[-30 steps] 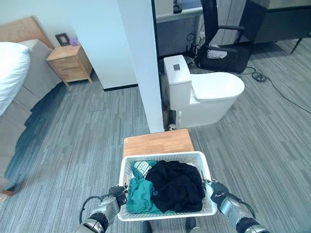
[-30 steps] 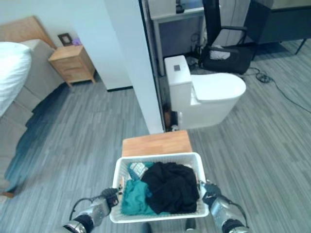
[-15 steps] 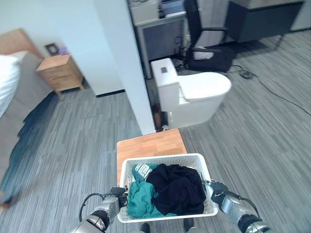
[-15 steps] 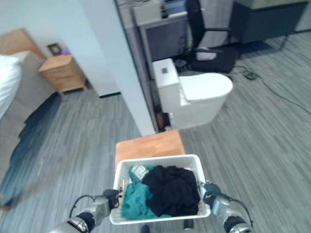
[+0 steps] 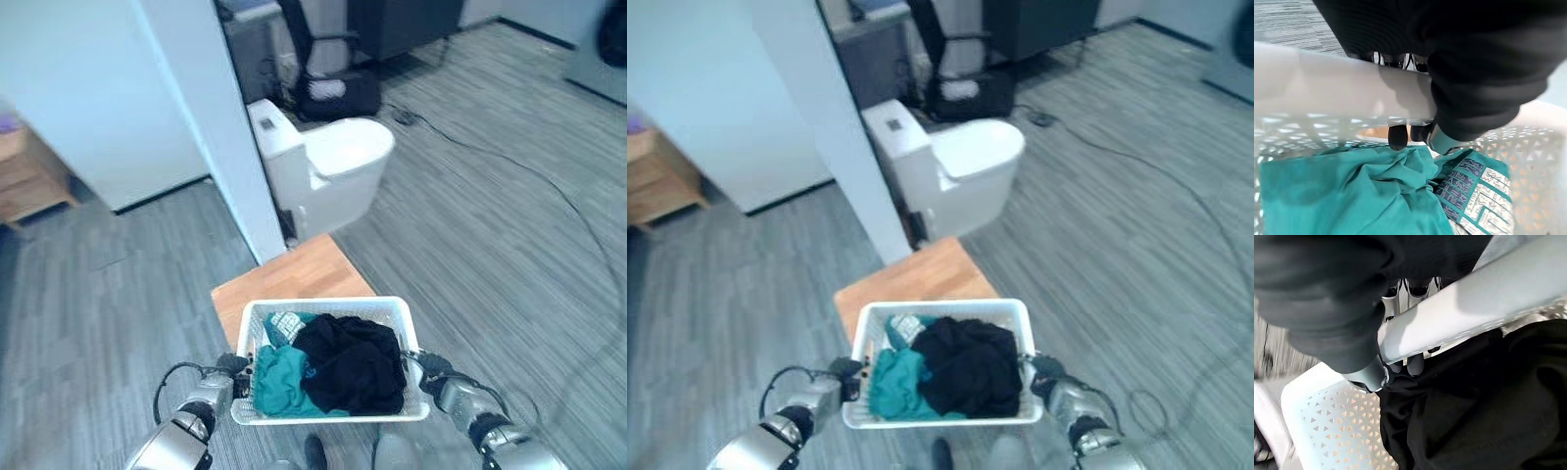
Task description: Grab the laundry basket,head to the washer,open it,put in the laundry and shut it.
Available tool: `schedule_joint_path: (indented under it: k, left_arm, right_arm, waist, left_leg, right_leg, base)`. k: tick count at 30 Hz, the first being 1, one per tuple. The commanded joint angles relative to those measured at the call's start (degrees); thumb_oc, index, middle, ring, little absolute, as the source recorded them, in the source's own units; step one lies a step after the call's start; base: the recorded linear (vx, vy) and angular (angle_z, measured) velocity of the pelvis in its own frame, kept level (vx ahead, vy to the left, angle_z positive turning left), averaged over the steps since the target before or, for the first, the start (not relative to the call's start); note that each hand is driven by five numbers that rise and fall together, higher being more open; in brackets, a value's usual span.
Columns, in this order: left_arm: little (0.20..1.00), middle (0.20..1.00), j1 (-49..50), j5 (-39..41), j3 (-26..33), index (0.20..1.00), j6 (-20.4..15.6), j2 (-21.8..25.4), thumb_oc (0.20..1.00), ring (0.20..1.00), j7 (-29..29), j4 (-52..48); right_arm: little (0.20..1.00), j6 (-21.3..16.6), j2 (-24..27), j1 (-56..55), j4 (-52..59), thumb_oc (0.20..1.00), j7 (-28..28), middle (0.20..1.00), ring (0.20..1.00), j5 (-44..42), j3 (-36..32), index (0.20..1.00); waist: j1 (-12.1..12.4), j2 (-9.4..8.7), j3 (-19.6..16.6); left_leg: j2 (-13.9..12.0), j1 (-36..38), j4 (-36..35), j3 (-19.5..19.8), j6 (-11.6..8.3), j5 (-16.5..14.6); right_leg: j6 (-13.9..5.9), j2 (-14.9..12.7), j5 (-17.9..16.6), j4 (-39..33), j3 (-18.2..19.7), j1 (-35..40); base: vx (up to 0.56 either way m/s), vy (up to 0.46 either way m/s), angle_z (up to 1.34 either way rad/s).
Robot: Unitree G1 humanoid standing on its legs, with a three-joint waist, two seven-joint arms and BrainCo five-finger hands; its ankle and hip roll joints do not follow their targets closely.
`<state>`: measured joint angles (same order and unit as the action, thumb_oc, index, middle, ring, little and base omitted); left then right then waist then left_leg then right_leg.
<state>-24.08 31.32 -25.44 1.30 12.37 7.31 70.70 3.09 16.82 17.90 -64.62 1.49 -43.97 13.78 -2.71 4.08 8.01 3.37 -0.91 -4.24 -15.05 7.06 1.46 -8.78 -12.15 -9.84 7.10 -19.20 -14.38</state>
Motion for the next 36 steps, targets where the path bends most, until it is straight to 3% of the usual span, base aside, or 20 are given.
schedule_joint_path:
  k: [1,4,6,7,8,9,10,11,16,18,19,21,22,23,24,25,26,27,31,36]
  left_arm:
    - [0.200,0.200,-4.26,-1.29,-0.27,0.200,-0.73,-5.55,0.200,0.200,-7.87,1.13]
    - [0.200,0.200,-4.02,-4.03,0.40,0.200,-0.26,-5.30,0.200,0.200,-8.28,3.19]
    - [0.200,0.200,-3.88,-4.04,0.81,0.200,-0.38,-5.43,0.200,0.200,-8.38,3.55]
    - [0.200,0.200,-3.42,-3.52,2.03,0.200,-0.37,-5.46,0.200,0.200,-8.68,4.16]
    - [0.200,0.200,-3.41,-3.53,2.03,0.200,-0.38,-5.46,0.200,0.200,-8.69,4.17]
    - [0.200,0.200,-3.14,-3.36,2.85,0.200,-0.36,-5.26,0.200,0.200,-8.84,4.31]
    - [0.200,0.200,-2.98,-3.04,3.78,0.200,-0.58,-5.13,0.200,0.200,-8.70,4.46]
    - [0.200,0.200,-2.63,-3.13,4.15,0.200,-0.45,-5.12,0.200,0.200,-8.93,4.55]
    - [0.200,0.200,-2.41,-4.05,6.29,0.200,-0.48,-4.94,0.200,0.200,-9.19,6.30]
    - [0.200,0.200,-2.10,-5.73,7.26,0.200,-0.33,-4.45,0.200,0.200,-9.68,7.13]
    - [0.200,0.200,-2.39,-6.07,7.20,0.200,-0.23,-4.32,0.200,0.200,-9.63,7.31]
    - [0.200,0.200,-2.42,-7.18,7.99,0.200,-0.33,-3.75,0.200,0.200,-9.79,7.69]
    - [0.200,0.200,-2.23,-7.18,8.04,0.200,-0.62,-3.56,0.200,0.200,-9.62,7.59]
    - [0.200,0.200,-2.44,-6.92,7.53,0.200,-0.89,-3.67,0.200,0.200,-9.39,8.26]
    - [0.200,0.200,-2.46,-6.92,7.53,0.200,-0.89,-3.66,0.200,0.200,-9.40,8.27]
    - [0.200,0.200,-2.43,-6.38,7.09,0.200,-0.89,-3.88,0.200,0.200,-9.54,8.65]
    - [0.200,0.200,-2.26,-6.41,6.82,0.200,-1.12,-3.66,0.200,0.200,-9.23,8.68]
    - [0.200,0.200,-1.95,-6.04,6.96,0.200,-1.15,-3.56,0.200,0.200,-9.14,8.19]
    - [0.200,0.200,0.54,-6.33,7.87,0.200,-1.52,-3.29,0.200,0.200,-8.81,8.21]
    - [0.200,0.200,2.49,-7.56,8.54,0.200,-1.95,-3.08,0.200,0.200,-8.99,8.66]
  right_arm:
    - [0.200,0.08,-3.96,5.62,-0.99,0.200,5.12,0.200,0.200,-3.50,-1.26,0.200]
    - [0.200,0.22,-4.19,4.57,-4.04,0.200,5.89,0.200,0.200,-4.18,-2.07,0.200]
    - [0.200,0.16,-3.95,4.42,-4.75,0.200,6.02,0.200,0.200,-3.91,-2.36,0.200]
    - [0.200,0.33,-3.84,4.48,-5.99,0.200,6.10,0.200,0.200,-1.95,-2.03,0.200]
    - [0.200,0.32,-3.84,4.48,-6.02,0.200,6.13,0.200,0.200,-1.93,-2.04,0.200]
    - [0.200,0.32,-3.52,4.88,-6.47,0.200,6.31,0.200,0.200,-0.06,-1.69,0.200]
    - [0.200,-0.12,-3.47,5.62,-7.05,0.200,6.10,0.200,0.200,2.15,-1.22,0.200]
    - [0.200,0.16,-3.22,5.65,-7.00,0.200,6.43,0.200,0.200,3.61,-0.60,0.200]
    - [0.200,0.49,-2.36,4.79,-8.37,0.200,7.80,0.200,0.200,8.03,0.99,0.200]
    - [0.200,0.72,-0.98,3.69,-10.13,0.200,8.33,0.200,0.200,10.27,1.22,0.200]
    - [0.200,0.38,-0.86,3.92,-10.13,0.200,7.95,0.200,0.200,11.00,1.65,0.200]
    - [0.200,0.28,-0.33,4.61,-8.20,0.200,7.83,0.200,0.200,13.06,3.58,0.200]
    - [0.200,0.15,-0.23,5.16,-7.61,0.200,7.66,0.200,0.200,14.14,4.77,0.200]
    - [0.200,0.22,-0.27,6.15,-6.69,0.200,7.67,0.200,0.200,14.89,6.32,0.200]
    - [0.200,0.22,-0.28,6.16,-6.70,0.200,7.67,0.200,0.200,14.89,6.32,0.200]
    - [0.200,0.29,-0.45,6.56,-6.79,0.200,7.86,0.200,0.200,15.42,6.96,0.200]
    - [0.200,-0.08,-0.80,6.57,-6.28,0.200,7.85,0.200,0.200,15.80,7.67,0.200]
    - [0.200,-0.08,-0.90,6.62,-5.49,0.200,8.51,0.200,0.200,16.78,8.60,0.200]
    - [0.200,-0.27,-2.57,5.56,-7.10,0.200,7.84,0.200,0.200,17.82,8.09,0.200]
    - [0.200,-0.38,-3.16,2.88,-10.94,0.200,8.61,0.200,0.200,19.23,5.69,0.200]
  waist:
    - [2.65,0.83,-0.76]
    - [4.68,-0.65,-2.53]
    - [5.21,-1.24,-3.19]
    - [6.08,-2.07,-4.18]
    - [6.15,-2.07,-4.21]
    - [6.62,-2.37,-4.58]
    - [7.58,-2.53,-4.80]
    - [7.64,-2.64,-4.81]
    - [5.00,-3.13,-4.29]
    - [3.07,-3.23,-4.26]
    - [2.63,-3.39,-4.10]
    - [1.04,-4.65,-2.92]
    - [1.61,-4.70,-2.22]
    - [2.88,-5.23,-1.49]
    - [2.80,-5.26,-1.64]
    - [3.08,-5.61,-1.40]
    - [4.08,-5.56,-1.41]
    - [4.74,-5.51,-1.42]
    - [3.58,-5.34,-3.80]
    - [2.87,-4.95,-5.40]
  left_leg:
    - [-1.56,-0.06,1.62,3.80,-4.60,-1.40]
    - [-2.04,-0.82,1.04,-1.03,-4.74,-0.47]
    - [-2.10,-1.22,1.18,-2.71,-4.88,-0.33]
    - [-2.41,-1.08,1.06,-5.12,-5.74,-1.18]
    - [-2.43,-1.09,1.06,-5.19,-5.76,-1.18]
    - [-2.98,-0.81,0.69,-7.17,-6.07,-1.11]
    - [-4.21,-0.79,1.07,-10.21,-6.73,-0.96]
    - [-4.76,-0.72,1.24,-11.06,-6.86,-0.82]
    - [-6.37,0.17,1.86,-11.94,-7.58,-0.12]
    - [-8.09,0.24,2.80,-11.85,-9.04,0.99]
    - [-8.90,-0.07,4.24,-11.80,-9.58,1.12]
    - [-12.35,-1.98,13.82,-11.25,-10.98,0.09]
    - [-11.54,-3.29,16.54,-7.10,-11.18,0.38]
    - [-5.97,-6.88,15.61,2.83,-9.59,0.41]
    - [-5.91,-7.03,15.50,2.88,-9.57,0.54]
    - [-4.00,-8.48,12.53,5.87,-9.09,0.38]
    - [-2.36,-11.26,10.83,8.54,-9.12,3.01]
    - [-1.97,-11.56,10.63,10.15,-9.19,3.43]
    - [-2.16,-4.15,5.73,7.65,-7.16,1.32]
    - [-1.91,0.57,2.82,4.14,-5.75,-0.52]
  right_leg:
    - [-1.00,1.43,8.93,2.88,4.46,10.74]
    - [-0.61,2.80,11.57,1.55,0.85,16.29]
    - [-0.77,2.94,11.06,-0.36,0.10,17.62]
    - [-2.03,2.06,10.64,-4.45,-2.93,19.02]
    - [-2.02,2.10,10.54,-4.59,-2.87,19.03]
    - [-2.15,1.78,9.75,-6.04,-4.62,19.00]
    - [-2.33,0.95,8.87,-6.50,-8.81,18.67]
    - [-2.22,1.10,8.62,-6.48,-9.44,18.17]
    - [-0.22,4.23,10.06,-7.70,-5.91,17.76]
    - [1.37,6.57,10.65,-9.87,-3.26,18.52]
    - [1.82,7.25,10.72,-10.36,-2.49,18.78]
    - [3.68,8.86,10.86,-11.59,0.88,19.62]
    - [4.17,9.28,11.18,-11.37,2.65,19.50]
    - [4.67,9.31,10.40,-11.23,5.63,18.80]
    - [4.67,9.27,10.39,-11.21,5.57,18.63]
    - [4.27,9.57,10.00,-11.40,7.86,18.94]
    - [4.34,10.29,10.09,-11.25,9.42,19.39]
    - [4.42,10.50,10.18,-10.43,9.75,19.17]
    - [4.31,10.53,12.79,-7.34,12.25,19.77]
    - [3.44,9.99,13.43,-5.07,14.11,19.85]
  base:
    - [-0.08,0.031,-0.63]
    - [-0.12,0.002,-0.68]
    - [-0.04,-0.044,-0.84]
    - [0.00,-0.045,-0.96]
    - [-0.02,-0.081,-1.12]
    - [-0.07,-0.092,-1.28]
    - [-0.10,-0.145,-1.38]
    - [-0.10,-0.244,-1.95]
    - [-0.02,-0.179,-0.78]
    - [-0.04,-0.356,-0.21]
    - [-0.02,-0.377,-0.01]
    - [0.00,-0.336,-0.31]
    - [-0.02,-0.198,-0.63]
    - [-0.03,-0.054,-1.18]
    - [0.02,-0.062,-2.12]
    - [0.16,-0.046,-1.93]
    - [0.20,-0.054,-1.14]
    - [0.17,-0.018,-0.23]
    - [0.21,0.080,-0.79]
    - [0.15,0.097,-0.38]
